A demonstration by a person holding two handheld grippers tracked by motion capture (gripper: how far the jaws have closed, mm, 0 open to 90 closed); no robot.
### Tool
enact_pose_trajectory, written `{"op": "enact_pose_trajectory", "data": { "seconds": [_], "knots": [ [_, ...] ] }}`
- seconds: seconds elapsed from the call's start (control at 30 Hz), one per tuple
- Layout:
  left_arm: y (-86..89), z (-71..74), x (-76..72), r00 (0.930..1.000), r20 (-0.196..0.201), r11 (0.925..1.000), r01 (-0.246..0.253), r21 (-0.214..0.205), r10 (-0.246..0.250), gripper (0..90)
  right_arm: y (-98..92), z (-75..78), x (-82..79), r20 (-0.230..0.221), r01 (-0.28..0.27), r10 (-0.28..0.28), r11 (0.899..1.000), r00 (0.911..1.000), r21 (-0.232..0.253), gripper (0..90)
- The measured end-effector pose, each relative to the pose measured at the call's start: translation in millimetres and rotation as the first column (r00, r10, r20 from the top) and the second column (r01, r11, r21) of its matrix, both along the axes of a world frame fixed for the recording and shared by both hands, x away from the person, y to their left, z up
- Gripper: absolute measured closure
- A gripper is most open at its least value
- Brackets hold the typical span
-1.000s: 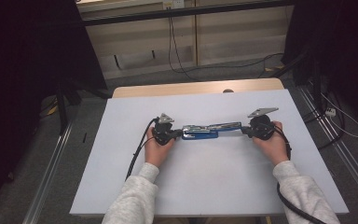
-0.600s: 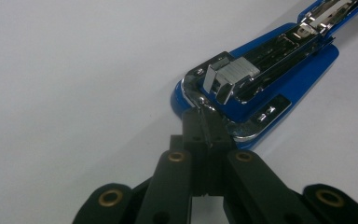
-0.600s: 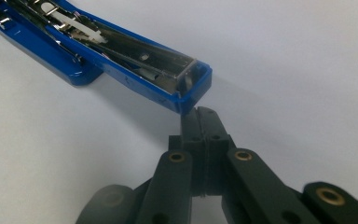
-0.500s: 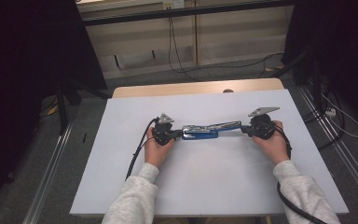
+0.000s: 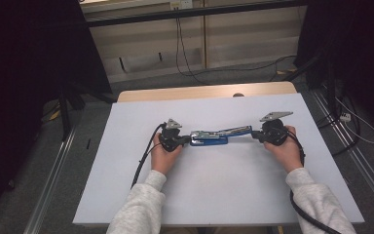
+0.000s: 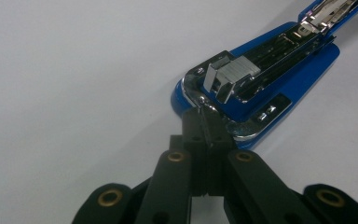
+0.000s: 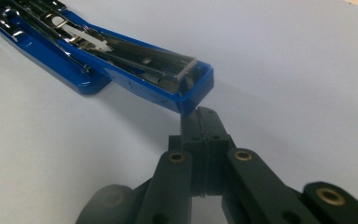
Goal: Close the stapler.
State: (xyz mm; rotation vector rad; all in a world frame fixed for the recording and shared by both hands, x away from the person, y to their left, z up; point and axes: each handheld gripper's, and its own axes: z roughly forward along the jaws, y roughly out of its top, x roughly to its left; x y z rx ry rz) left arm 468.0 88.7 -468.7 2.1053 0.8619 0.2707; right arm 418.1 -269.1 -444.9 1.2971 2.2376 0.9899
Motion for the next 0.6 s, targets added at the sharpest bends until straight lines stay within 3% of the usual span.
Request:
{"op": "enact_pose_trajectory", "data": {
  "seconds": [0.33, 0.5, 0.53, 0.6],
  "knots": [
    [0.1, -0.1, 0.1, 1.0, -0.002, 1.0, -0.004, 0.003, 0.004, 89.6, 6.7, 2.6, 1.4, 0.016, -0.002, 0.002, 1.0, 0.9999, 0.022, 90.0],
    [1.0, 0.1, 0.1, 0.9998, -0.006, 0.9997, -0.019, -0.012, 0.019, 84.0, 8.8, 2.7, 0.6, 0.016, -0.015, 0.015, 0.999, 0.9998, 0.031, 86.2],
    [3.4, 1.3, 0.8, 0.9999, -0.001, 0.9999, -0.016, 0.007, 0.016, 82.5, 9.0, 2.4, 0.5, 0.013, -0.012, 0.012, 0.999, 0.9998, 0.036, 84.6],
    [5.6, 1.8, 0.4, 0.9992, -0.007, 0.9992, -0.039, -0.014, 0.038, 77.7, 9.6, 1.2, 0.1, 0.009, -0.014, 0.013, 0.999, 0.9999, 0.037, 81.8]
  ]
}}
